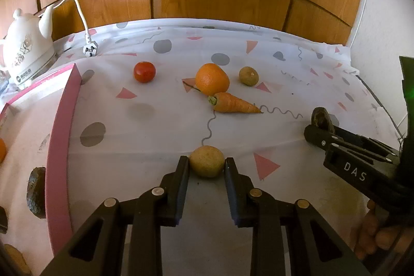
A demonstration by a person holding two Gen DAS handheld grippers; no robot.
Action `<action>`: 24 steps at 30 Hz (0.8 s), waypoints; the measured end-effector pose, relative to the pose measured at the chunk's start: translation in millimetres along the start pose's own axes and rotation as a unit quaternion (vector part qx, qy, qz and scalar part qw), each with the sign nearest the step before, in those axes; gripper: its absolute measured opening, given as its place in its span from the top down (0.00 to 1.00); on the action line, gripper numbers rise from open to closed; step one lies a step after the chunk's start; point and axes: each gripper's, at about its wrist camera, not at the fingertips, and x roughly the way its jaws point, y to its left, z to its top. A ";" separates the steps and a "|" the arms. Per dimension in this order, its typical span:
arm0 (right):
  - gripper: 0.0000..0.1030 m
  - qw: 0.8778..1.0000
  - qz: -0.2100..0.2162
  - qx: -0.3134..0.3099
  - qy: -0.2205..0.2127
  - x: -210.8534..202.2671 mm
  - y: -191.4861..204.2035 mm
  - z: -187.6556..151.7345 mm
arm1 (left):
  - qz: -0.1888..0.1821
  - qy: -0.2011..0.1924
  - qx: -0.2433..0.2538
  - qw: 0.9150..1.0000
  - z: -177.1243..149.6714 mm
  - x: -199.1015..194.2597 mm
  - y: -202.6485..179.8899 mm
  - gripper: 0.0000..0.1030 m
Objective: Organize fruits
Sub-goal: 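Carry the potato toward the tray with the left tool while the right tool carries the dark fruit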
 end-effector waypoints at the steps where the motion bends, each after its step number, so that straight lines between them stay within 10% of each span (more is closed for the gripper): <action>1: 0.55 1.000 -0.001 -0.001 0.000 0.0 0.2 0.1 | -0.002 -0.001 -0.002 1.000 -0.4 0.2 0.7 0.73; 24: 0.55 1.000 -0.016 -0.011 0.003 1.5 4.5 -0.4 | -0.014 -0.011 -0.007 1.000 -2.1 0.1 3.7 0.73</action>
